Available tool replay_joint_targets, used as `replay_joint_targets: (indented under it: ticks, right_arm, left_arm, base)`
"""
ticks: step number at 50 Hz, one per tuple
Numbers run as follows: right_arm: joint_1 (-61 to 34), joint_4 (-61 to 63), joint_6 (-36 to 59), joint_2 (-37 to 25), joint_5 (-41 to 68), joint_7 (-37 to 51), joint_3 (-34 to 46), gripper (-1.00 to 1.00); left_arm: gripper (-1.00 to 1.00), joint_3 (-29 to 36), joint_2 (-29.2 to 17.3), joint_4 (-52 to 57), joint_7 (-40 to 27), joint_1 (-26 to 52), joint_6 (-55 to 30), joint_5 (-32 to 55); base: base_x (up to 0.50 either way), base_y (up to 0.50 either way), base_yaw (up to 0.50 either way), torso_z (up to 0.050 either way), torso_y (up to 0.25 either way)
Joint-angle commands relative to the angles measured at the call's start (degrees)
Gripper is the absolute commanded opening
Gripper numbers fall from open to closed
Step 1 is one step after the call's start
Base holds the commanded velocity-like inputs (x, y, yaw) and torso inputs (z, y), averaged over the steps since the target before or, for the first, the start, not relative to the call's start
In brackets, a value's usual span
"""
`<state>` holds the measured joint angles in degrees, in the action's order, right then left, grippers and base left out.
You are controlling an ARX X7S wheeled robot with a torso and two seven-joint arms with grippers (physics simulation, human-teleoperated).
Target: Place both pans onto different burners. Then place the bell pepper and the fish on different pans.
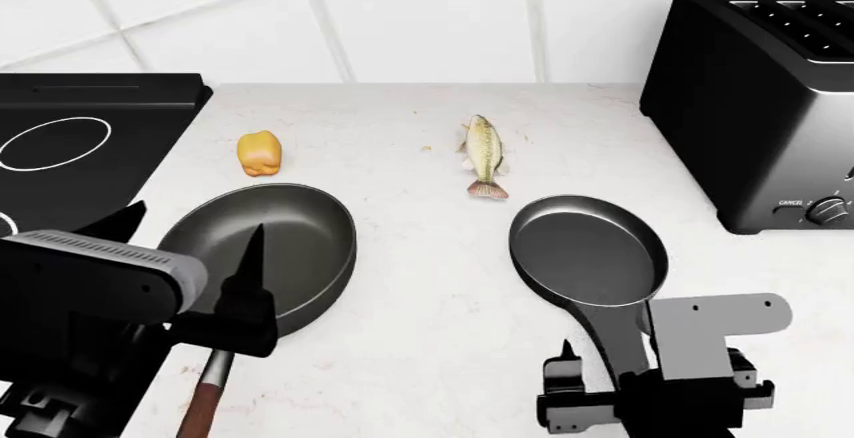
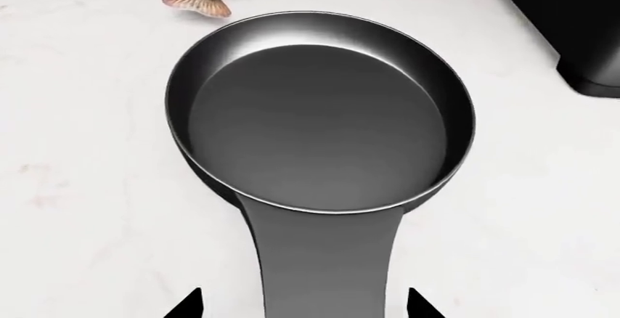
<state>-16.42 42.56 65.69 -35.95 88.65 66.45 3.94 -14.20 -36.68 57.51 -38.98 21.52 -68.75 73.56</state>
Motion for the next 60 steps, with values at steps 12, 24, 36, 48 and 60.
replay_joint_targets:
  ticks: [12,24,36,48,60]
  right_arm:
    - [3.9,-1.7,-2.1,0.5,-5.6,-5.7,0.1,1.0]
    - [4.5,-1.0,-2.9,0.2,-5.2,-5.9,-0.3,-1.0]
    - [-0.6,3.1,-2.6,-2.2,2.3,-0.4,-1.0,-1.0]
    - [-10.1,6.6,-3.0,-5.9,12.6,8.6,0.4,-1.0]
    - [-11.7,8.7,-3.8,-7.1,14.7,10.2,0.5,-1.0]
  left_arm:
    - [1.0,0.2,-1.2,-0.3,-0.7,-1.2,2.1,0.1]
    - [1.0,0.9,-1.6,-0.2,-1.0,-1.8,3.0,-0.4]
    - [1.0,2.2,-1.5,-0.4,-0.1,-3.6,4.1,-2.9]
    - [1.0,4.0,-1.4,-1.2,0.7,-5.5,5.1,-5.9]
    - [1.0,5.1,-1.5,-4.9,-6.7,-5.1,1.9,4.3]
  base:
    - [0.0,0.0,0.0,0.0,0.0]
    - [0.0,0.0,0.0,0.0,0.0]
    - [0.0,0.0,0.0,0.0,0.0]
    - [0.0,0.0,0.0,0.0,0.0]
    - [0.0,0.0,0.0,0.0,0.001]
